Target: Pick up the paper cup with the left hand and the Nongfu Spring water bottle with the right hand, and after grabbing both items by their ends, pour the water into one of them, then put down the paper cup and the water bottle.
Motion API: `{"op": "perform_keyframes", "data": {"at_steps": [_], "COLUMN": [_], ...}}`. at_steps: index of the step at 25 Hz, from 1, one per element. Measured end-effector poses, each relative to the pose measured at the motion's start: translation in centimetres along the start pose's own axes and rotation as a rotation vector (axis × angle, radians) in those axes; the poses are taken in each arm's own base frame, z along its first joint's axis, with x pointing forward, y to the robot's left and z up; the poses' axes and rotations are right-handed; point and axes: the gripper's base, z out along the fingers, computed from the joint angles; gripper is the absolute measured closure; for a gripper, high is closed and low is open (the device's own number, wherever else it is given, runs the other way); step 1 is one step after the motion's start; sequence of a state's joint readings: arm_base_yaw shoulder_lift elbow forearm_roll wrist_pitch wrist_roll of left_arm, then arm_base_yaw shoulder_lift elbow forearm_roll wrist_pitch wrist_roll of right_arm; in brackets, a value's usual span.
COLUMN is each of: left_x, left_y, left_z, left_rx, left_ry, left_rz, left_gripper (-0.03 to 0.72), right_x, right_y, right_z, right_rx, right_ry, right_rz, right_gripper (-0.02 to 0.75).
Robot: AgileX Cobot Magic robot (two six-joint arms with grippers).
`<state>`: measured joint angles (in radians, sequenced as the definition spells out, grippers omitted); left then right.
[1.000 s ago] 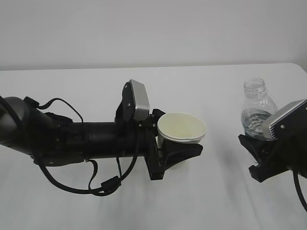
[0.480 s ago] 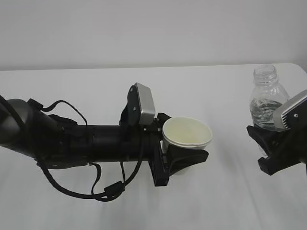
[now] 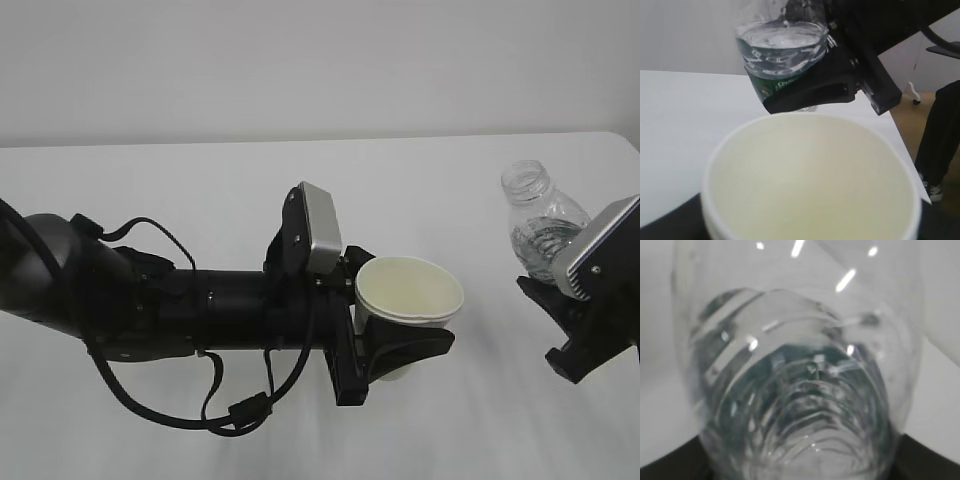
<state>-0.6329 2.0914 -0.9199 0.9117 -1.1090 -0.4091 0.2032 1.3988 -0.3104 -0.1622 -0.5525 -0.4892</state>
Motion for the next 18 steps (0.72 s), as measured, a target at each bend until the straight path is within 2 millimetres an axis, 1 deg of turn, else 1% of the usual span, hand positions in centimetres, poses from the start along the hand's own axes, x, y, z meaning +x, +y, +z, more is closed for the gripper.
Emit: {"op": "perform_keyframes", "data": {"at_steps": [18], "left_x": [-0.05], "left_y": [-0.20], "left_z": [0.16], "left_rx": [0.005], "left_ry": [-0.006], "left_rz": [-0.002], "left_gripper": [0.217], "right_x": [0.02], "right_y": [0.01], "right_z": [0.00], "right_rx": [-0.001], "right_ry": [0.002], "right_rz": [-0.226], "right_gripper": [0.314]}}
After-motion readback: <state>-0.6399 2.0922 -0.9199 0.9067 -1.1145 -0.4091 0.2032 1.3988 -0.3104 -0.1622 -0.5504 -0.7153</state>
